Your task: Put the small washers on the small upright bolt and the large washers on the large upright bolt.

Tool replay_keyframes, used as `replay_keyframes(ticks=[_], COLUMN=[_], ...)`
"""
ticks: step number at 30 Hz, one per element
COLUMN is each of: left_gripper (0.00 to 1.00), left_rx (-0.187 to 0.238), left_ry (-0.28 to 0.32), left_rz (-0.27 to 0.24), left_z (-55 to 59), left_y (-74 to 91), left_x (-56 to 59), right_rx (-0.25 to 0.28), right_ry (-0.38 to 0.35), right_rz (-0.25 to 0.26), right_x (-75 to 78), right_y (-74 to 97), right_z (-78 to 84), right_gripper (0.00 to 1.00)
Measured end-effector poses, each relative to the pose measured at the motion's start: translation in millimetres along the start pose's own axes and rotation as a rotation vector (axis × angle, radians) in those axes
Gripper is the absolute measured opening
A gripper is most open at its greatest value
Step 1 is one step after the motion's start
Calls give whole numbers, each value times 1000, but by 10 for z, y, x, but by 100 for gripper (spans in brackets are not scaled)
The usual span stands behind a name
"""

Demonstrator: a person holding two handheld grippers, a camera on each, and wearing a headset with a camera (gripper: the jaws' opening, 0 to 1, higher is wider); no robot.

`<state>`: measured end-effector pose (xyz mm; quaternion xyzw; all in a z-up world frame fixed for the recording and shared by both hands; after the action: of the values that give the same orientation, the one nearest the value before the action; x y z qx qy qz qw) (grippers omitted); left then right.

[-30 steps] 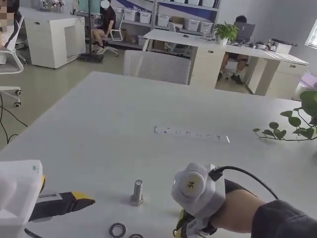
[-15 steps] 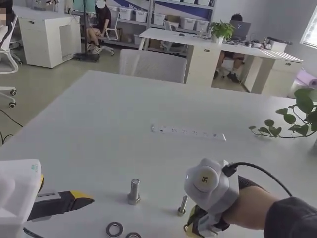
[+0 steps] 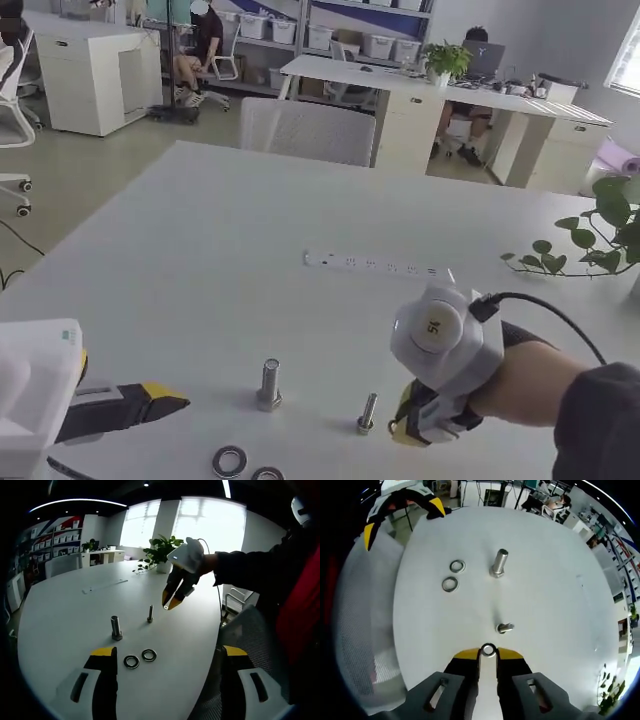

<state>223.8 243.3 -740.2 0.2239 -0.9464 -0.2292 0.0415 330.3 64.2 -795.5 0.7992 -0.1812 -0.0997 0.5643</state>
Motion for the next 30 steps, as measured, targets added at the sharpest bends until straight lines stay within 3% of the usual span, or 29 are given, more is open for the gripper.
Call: replay_keyframes(ticks=[16, 30], left_gripper=[85, 85], left_rx=[0, -3], left_ry=[3, 15], left_rz=[-5, -13], left_z=[6, 47], left_y=[13, 30], left_x=[-9, -44], right_rx=[20, -7], right_ry=[66, 112], right_rz=[49, 36], right_x=[162, 214], right_y=[216, 104], right_z=[-274, -406], right_gripper=[13, 13])
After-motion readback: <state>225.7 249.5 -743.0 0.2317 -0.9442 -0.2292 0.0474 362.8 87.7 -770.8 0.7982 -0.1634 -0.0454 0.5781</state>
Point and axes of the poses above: the centre of the closed fingertips' face, and the gripper's own axes: y roughly backward along the fingers, x roughly to its right, z roughly out of its underside, the point moved 2 cm from there along y, roughly backward along the fingers, and after that the axes turned 15 degrees about -y, right-handed, at the moved point
